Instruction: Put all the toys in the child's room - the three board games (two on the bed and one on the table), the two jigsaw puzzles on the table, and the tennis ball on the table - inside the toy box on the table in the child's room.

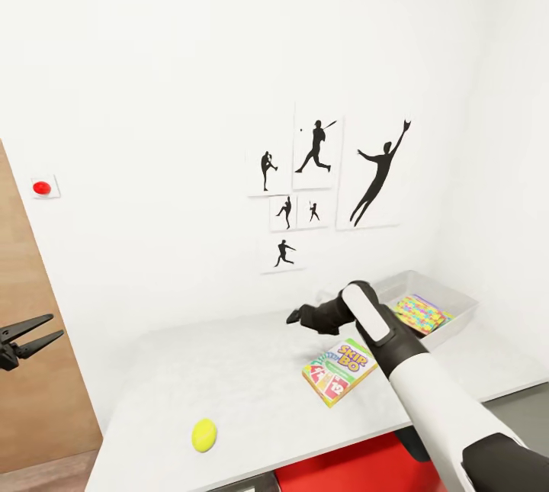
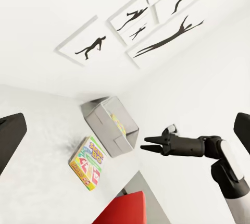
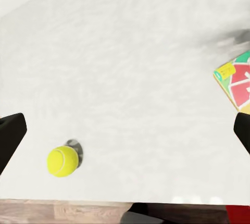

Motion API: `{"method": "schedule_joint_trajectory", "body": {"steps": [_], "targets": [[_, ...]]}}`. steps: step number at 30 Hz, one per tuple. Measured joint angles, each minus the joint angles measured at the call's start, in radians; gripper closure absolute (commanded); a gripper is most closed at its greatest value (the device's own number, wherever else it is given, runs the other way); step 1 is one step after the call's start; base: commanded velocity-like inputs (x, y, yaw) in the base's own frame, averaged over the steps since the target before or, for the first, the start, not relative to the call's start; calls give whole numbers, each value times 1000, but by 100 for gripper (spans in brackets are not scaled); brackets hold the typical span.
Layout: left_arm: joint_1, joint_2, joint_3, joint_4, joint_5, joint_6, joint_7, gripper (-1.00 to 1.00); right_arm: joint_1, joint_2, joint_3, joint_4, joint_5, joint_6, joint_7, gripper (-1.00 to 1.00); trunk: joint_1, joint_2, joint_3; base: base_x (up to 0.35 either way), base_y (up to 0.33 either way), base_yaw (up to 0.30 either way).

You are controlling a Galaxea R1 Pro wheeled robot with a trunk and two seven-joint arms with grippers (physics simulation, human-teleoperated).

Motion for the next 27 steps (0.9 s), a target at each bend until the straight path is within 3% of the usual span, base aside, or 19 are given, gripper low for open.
{"method": "schedule_joint_trajectory", "body": {"steps": [15,27], "targets": [[0,0,-1,0,0,0,0,-100,0,3,14,5,1,0,0,-100,0,0,0,0,0,55],[1,0,-2,0,0,0,0,-100,0,2,18,5,2,0,0,-100,0,0,0,0,0,193]]}}
